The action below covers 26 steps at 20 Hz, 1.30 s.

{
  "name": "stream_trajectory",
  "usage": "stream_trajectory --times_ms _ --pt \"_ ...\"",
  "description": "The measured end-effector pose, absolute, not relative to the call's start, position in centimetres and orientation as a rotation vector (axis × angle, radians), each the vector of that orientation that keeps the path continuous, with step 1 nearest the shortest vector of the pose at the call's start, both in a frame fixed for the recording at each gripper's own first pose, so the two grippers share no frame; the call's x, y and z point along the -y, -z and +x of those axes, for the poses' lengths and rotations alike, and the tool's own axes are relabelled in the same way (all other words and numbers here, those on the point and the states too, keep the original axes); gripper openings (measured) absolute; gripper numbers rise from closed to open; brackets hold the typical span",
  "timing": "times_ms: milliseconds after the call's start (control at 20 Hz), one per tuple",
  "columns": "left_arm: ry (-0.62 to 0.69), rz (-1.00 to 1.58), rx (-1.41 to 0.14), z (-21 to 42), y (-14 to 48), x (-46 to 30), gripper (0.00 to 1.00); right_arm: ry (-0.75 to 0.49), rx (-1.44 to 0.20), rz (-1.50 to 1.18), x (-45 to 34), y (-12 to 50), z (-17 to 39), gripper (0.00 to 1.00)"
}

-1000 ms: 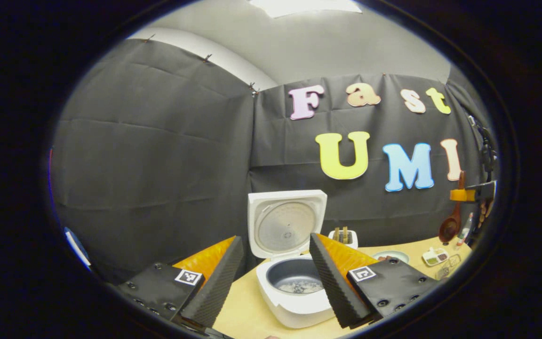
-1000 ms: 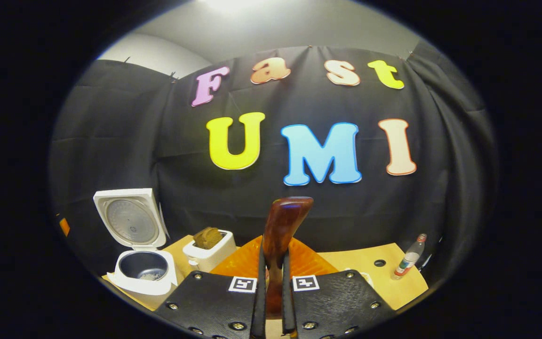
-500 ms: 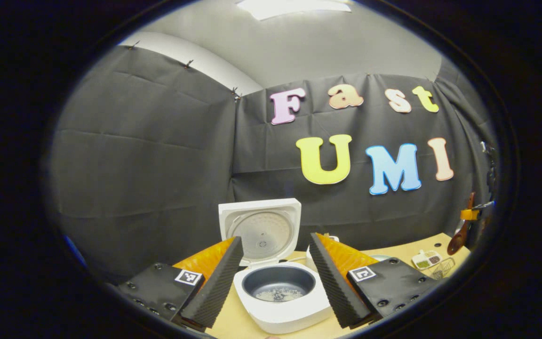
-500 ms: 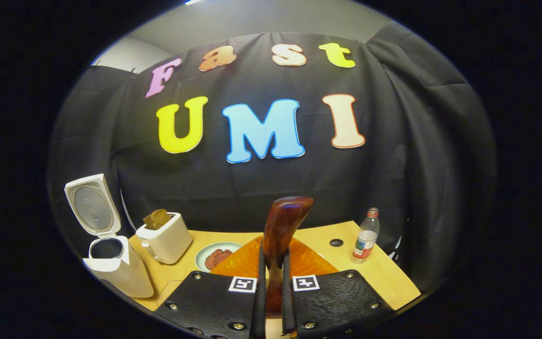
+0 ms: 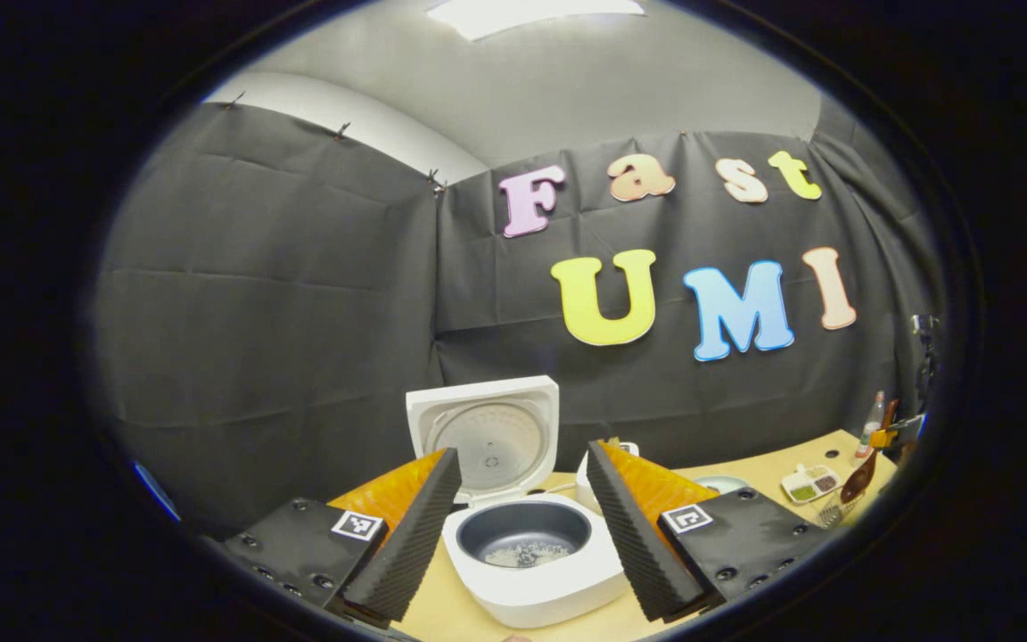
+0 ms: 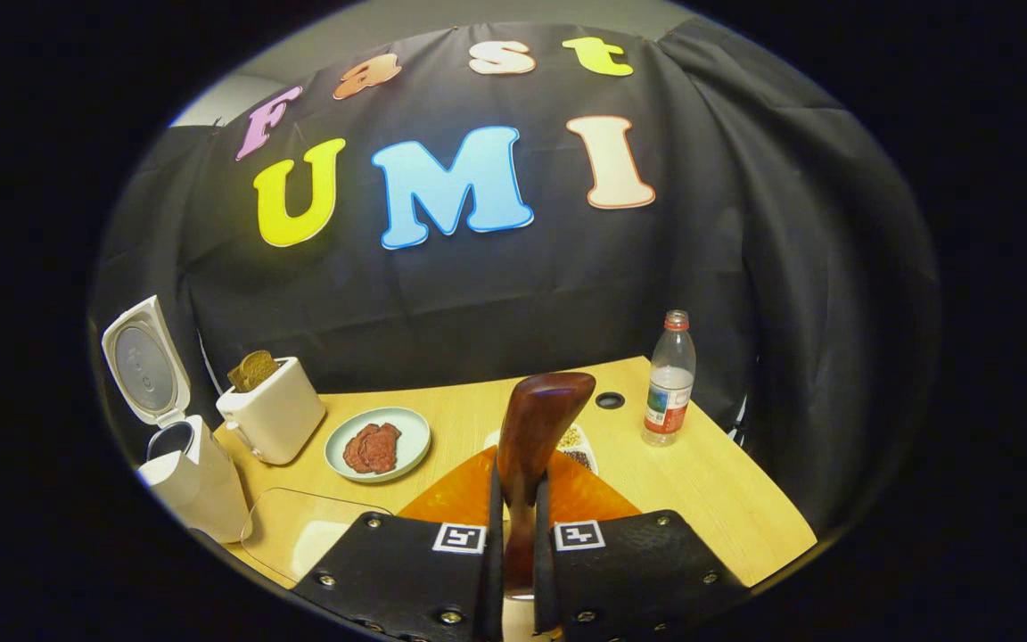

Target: Close the left gripper, press the button to open the rice cooker; take a wooden spoon from the chopstick holder with the right hand, scoop a spoonful of rice and pour it into the rice cooker, then put the wooden spoon back into the chopstick holder.

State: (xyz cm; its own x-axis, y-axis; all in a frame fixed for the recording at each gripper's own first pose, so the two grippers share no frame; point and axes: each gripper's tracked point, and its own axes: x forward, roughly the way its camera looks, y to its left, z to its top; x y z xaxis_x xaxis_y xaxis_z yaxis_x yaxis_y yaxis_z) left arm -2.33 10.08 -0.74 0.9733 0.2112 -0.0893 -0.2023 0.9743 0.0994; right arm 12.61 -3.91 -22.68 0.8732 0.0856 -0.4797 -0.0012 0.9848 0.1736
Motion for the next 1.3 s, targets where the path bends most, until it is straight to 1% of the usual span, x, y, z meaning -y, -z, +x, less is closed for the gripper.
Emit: stream_trajectory --times_ms 250,300,350,400,450,500,550,600,650,850,1050,1150,1250,1300 --pt "-0.204 0.078 -0.105 -1.4 0.9 -9.5 0.91 -0.041 -0.567 0.223 4.5 24.5 11.5 0.16" --pt "-0.205 0.071 -0.104 -1.1 0.7 -9.5 1.00 -0.046 -0.574 0.236 4.4 24.7 11.1 0.16" --pt "-0.207 0.066 -0.100 -0.7 0.6 -9.6 0.91 -0.045 -0.565 0.244 4.6 24.2 11.0 0.18" --pt "-0.211 0.063 -0.094 -0.3 0.4 -9.8 0.92 -0.049 -0.550 0.250 4.7 23.4 10.8 0.21" --pt "-0.216 0.061 -0.088 0.2 0.2 -10.0 0.94 -0.050 -0.531 0.253 4.9 22.5 10.8 0.39" --pt "-0.219 0.058 -0.082 0.7 -0.2 -10.2 0.95 -0.046 -0.509 0.248 5.2 21.6 10.4 0.51" --pt "-0.223 0.056 -0.077 1.1 -0.3 -10.6 0.97 -0.040 -0.485 0.233 5.6 20.6 10.2 0.72" --pt "-0.228 0.054 -0.074 1.8 -0.5 -10.9 0.98 -0.028 -0.459 0.208 6.1 19.6 10.0 0.82" --pt "-0.233 0.054 -0.073 2.3 -0.6 -11.3 1.00 -0.020 -0.436 0.181 6.4 18.5 9.8 0.99" --pt "-0.249 0.079 -0.064 5.4 -1.8 -13.2 1.00 -0.011 -0.327 0.081 7.1 13.2 7.7 0.98" --pt "-0.264 0.082 -0.081 9.6 -2.9 -15.5 0.91 -0.002 -0.264 0.040 6.4 9.8 5.5 0.98" --pt "-0.275 0.084 -0.084 12.0 -3.3 -16.8 0.91 0.003 -0.246 0.038 6.2 8.8 4.6 0.98" --pt "-0.281 0.088 -0.091 14.4 -3.7 -18.0 1.00 0.012 -0.238 0.030 6.0 8.2 3.7 0.98" --pt "-0.286 0.088 -0.097 15.6 -3.8 -18.7 0.91 0.019 -0.234 0.024 5.9 8.1 3.3 0.98"
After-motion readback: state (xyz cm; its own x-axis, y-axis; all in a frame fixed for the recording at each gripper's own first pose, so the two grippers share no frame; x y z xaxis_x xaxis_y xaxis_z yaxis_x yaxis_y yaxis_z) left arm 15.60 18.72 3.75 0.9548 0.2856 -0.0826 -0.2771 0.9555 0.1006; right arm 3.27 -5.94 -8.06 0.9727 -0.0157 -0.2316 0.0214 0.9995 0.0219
